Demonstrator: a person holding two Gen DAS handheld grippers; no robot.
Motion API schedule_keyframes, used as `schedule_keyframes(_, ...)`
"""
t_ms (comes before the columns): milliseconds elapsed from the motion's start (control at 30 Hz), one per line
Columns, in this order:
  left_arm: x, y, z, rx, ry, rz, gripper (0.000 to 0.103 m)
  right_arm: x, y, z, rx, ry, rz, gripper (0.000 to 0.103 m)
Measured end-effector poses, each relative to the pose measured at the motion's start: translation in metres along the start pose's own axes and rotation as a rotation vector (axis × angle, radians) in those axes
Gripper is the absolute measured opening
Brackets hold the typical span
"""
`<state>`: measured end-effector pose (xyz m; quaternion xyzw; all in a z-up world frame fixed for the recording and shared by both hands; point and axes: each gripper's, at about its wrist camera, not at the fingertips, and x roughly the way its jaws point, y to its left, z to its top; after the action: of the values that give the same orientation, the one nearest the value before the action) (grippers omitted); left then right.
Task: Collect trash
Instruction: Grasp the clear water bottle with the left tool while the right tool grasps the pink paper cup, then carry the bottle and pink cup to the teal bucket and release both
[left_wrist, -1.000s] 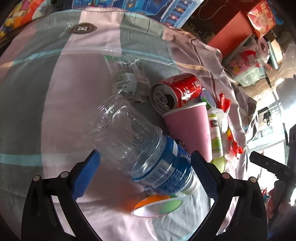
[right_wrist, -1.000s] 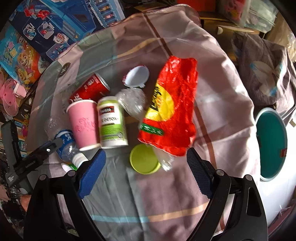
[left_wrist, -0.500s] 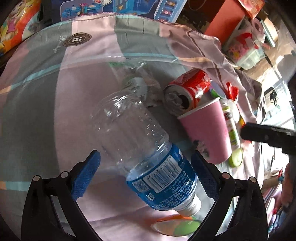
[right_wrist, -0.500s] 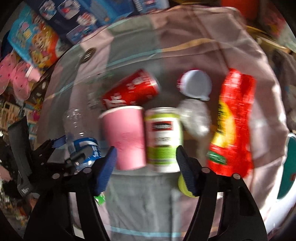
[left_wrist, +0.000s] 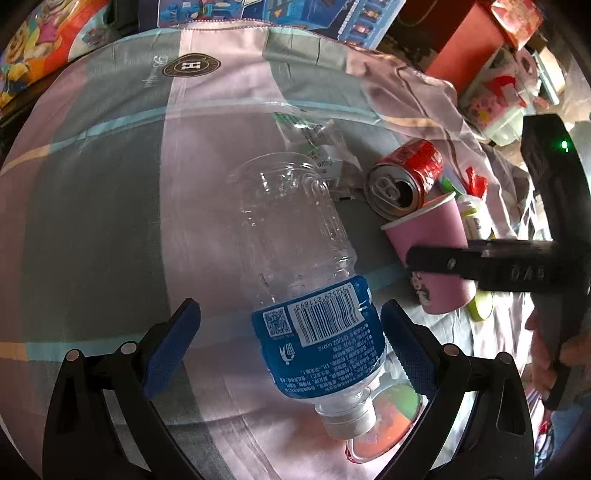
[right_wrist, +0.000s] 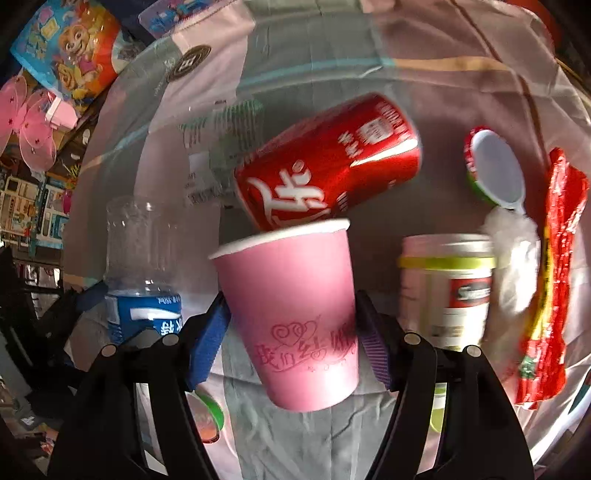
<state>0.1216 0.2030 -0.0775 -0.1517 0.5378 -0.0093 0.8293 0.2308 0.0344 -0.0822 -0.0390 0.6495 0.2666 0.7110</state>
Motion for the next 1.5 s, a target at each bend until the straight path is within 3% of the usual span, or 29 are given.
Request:
schedule_keyframes(333,0.017,-0.009,0.009,-0.03,0.014,0.023,0.098,-0.063,-0.015,-0.028,0.006,-0.135,0.03,0.059)
schedule_keyframes(367,0.018,-0.01,0.009,-0.031,0.01,0.03,0.095,-0.068,-0.017,-0.028,0.009,-0.145,0.025,0.059)
schedule_keyframes(433,0.017,-0.015,0.007,-0.019,0.002,0.042,0.076,-0.078,-0.024,-0.036,0.008,-0.178,-0.002,0.059)
schedule_keyframes(567,0.009,-0.026,-0.001,0.01,-0.04,0.111,0.076,-0.092,-0.046,-0.054,0.019,-0.212,-0.028,0.059)
schedule_keyframes(733,-0.005,-0.033,-0.007,0.021,-0.04,0.071,0.074,-0.096,-0.068,-0.072,0.071,-0.217,0.002,0.059)
schedule_keyframes(1033,-0.038,-0.057,-0.009,0.057,-0.112,0.075,0.072,-0.117,-0.084,-0.093,0.09,-0.281,0.049,0.059)
schedule_keyframes(1500,-0.051,-0.178,0.003,0.277,-0.163,0.014,0.071,-0.164,-0.164,-0.136,0.245,-0.409,0.061,0.059)
